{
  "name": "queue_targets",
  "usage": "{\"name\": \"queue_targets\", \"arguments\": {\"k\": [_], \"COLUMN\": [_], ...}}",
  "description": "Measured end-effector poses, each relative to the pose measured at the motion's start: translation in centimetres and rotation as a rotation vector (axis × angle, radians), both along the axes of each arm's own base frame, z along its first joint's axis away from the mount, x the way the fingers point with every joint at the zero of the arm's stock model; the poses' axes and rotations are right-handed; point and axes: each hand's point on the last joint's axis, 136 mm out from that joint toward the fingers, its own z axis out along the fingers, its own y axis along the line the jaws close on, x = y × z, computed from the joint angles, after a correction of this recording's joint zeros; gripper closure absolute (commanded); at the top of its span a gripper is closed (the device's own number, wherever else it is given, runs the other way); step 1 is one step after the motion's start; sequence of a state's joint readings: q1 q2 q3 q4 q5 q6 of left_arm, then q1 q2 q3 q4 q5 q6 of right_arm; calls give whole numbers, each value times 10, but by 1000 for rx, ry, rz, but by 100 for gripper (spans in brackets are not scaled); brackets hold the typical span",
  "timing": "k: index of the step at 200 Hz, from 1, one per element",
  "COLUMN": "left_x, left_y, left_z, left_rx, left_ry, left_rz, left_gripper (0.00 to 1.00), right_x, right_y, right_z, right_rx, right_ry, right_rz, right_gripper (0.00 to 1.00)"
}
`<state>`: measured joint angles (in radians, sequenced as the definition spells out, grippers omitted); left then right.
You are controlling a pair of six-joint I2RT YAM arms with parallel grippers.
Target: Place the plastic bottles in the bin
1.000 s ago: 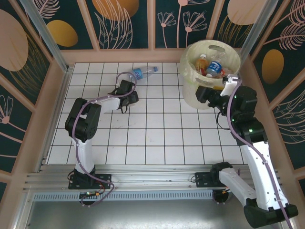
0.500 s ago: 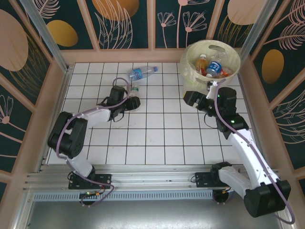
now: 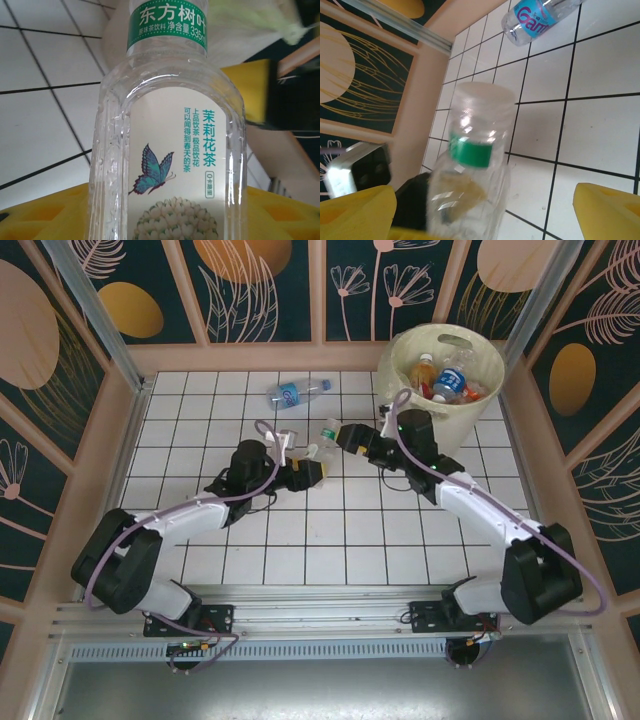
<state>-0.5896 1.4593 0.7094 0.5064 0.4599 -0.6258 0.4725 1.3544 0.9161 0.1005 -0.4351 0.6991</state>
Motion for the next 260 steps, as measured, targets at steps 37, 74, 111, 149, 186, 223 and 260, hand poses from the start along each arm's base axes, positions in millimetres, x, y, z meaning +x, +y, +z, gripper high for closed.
{"name": "queue_targets", "arguments": {"k": [37, 74, 111, 149, 186, 223, 260], "left_x": [-12, -19, -22, -21, -18, -24, -37], "left_y": [-11, -18, -24, -24, -19, -11, 2], "left_z": [13, 16, 13, 14, 6, 36, 60], "left_rx": [-61, -100, -108, -111, -64, -34, 10], "left_ry": [-22, -21, -15, -20, -15, -121, -228], "left_rz": [-31, -50, -61, -61, -28, -23, -41], "left_gripper": [35, 34, 33, 15, 1, 1, 1], "right_x": [9, 12, 14, 15, 17, 22, 36], "right_y": [19, 29, 29, 29, 24, -11, -79], "right_z": [-6, 0, 4, 7, 11, 53, 143], "right_rx": [16, 29, 33, 32, -7, -45, -44], "right_ry": [10, -8, -22, -26, -39, -131, -327], "right_rz": [28, 44, 41, 42, 22, -52, -208], "right_gripper": [15, 39, 54, 62, 61, 61, 61]}}
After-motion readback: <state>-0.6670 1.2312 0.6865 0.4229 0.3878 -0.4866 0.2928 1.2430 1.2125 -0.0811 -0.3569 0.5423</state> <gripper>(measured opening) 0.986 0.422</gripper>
